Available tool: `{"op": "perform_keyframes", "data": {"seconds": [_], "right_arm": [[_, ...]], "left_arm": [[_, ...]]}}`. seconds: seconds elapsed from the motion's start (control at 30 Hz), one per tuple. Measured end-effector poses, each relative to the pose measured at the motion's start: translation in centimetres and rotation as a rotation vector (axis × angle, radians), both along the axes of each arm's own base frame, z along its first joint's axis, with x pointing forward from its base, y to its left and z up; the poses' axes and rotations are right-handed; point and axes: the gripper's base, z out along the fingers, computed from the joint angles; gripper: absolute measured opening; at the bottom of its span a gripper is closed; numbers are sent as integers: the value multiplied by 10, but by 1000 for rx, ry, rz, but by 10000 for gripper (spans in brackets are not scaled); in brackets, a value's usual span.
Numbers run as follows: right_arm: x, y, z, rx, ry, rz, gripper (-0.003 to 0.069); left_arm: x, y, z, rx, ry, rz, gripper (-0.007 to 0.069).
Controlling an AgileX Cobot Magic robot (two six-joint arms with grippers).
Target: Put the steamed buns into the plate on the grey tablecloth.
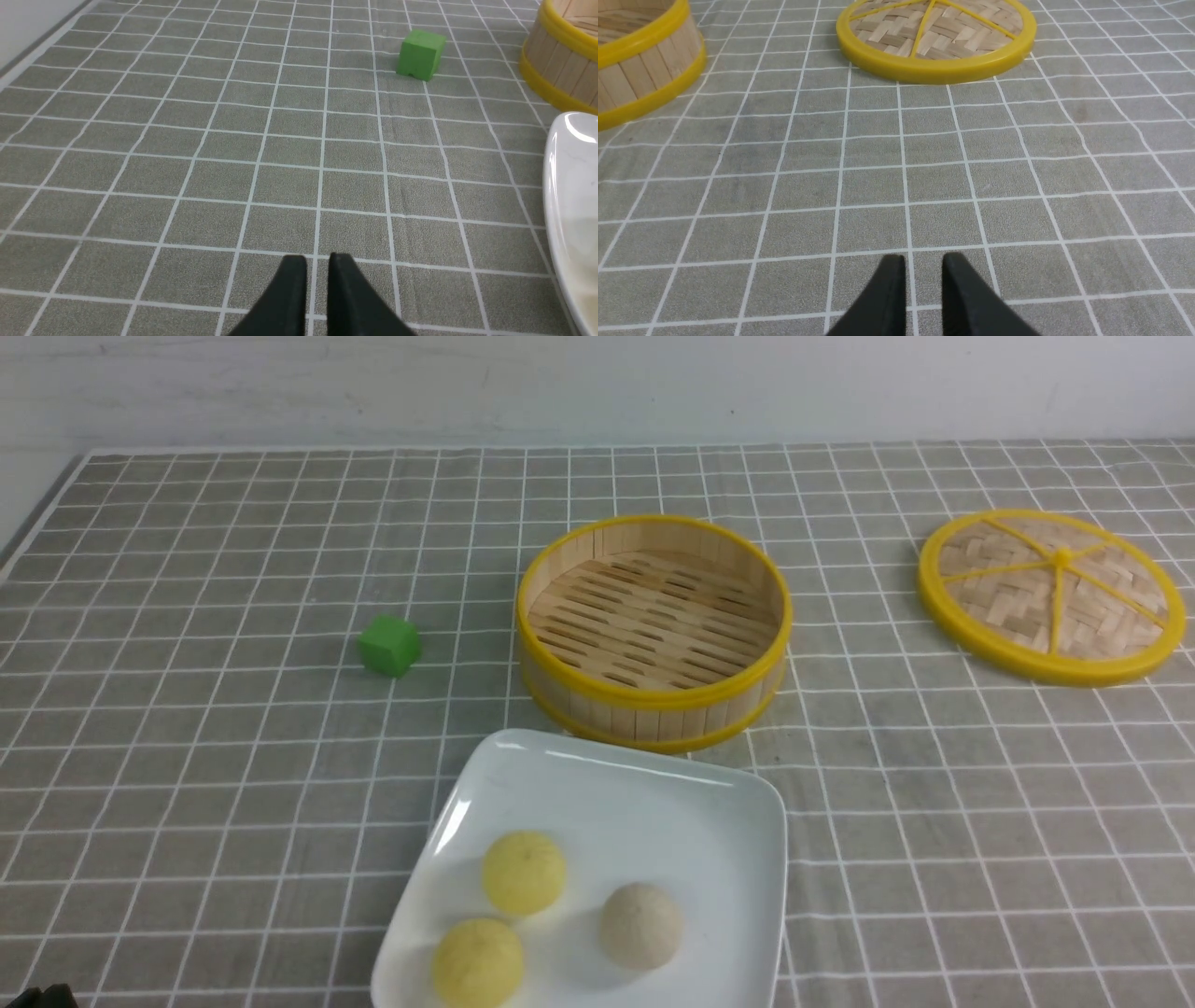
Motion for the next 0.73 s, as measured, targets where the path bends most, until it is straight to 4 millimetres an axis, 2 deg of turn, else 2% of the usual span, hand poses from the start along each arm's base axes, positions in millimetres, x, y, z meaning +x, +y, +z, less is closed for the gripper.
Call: {"op": "perform_keyframes", "data": {"seconds": [0.73], "right_arm": [[0,0,0,0,0,0,163]], "left_arm": [[0,0,0,1,2,0,115]]}}
